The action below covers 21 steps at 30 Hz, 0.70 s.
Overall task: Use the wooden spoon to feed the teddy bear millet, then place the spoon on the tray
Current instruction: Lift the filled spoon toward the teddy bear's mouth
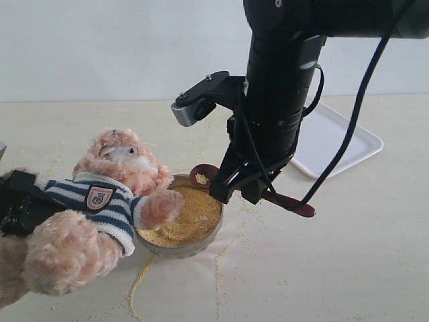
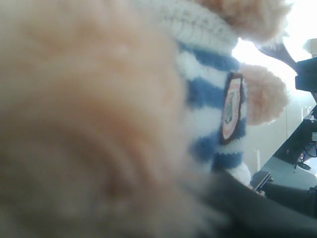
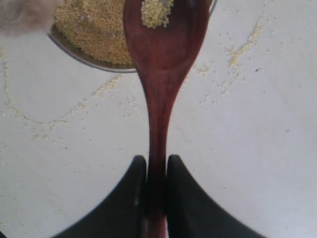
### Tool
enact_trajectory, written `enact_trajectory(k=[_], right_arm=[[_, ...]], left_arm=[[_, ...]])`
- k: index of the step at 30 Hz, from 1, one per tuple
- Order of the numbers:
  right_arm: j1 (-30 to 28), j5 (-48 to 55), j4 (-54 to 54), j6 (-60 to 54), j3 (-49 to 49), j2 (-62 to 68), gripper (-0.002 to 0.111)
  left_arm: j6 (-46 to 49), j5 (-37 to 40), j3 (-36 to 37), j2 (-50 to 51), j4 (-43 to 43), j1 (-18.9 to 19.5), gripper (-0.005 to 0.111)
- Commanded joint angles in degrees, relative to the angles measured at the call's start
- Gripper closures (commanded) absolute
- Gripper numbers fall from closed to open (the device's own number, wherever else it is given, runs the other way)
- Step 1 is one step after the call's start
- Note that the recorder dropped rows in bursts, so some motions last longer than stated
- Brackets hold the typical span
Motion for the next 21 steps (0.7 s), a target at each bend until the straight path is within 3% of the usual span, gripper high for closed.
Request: enact_trajectory(k=[1,21], right_arm=[[0.5,-0.5,-0.6,1.4,-2.4,-0.8,0.108],[2.7,0.8,4.5,6.7,-24.4,9.1,0.108]], left_arm=[[-0.3,0.8,0.2,-0.3,-1.9,-0.4,0.102],[0.7,0.9,0.2,-0.3,-2.5,-0.4,0.102]])
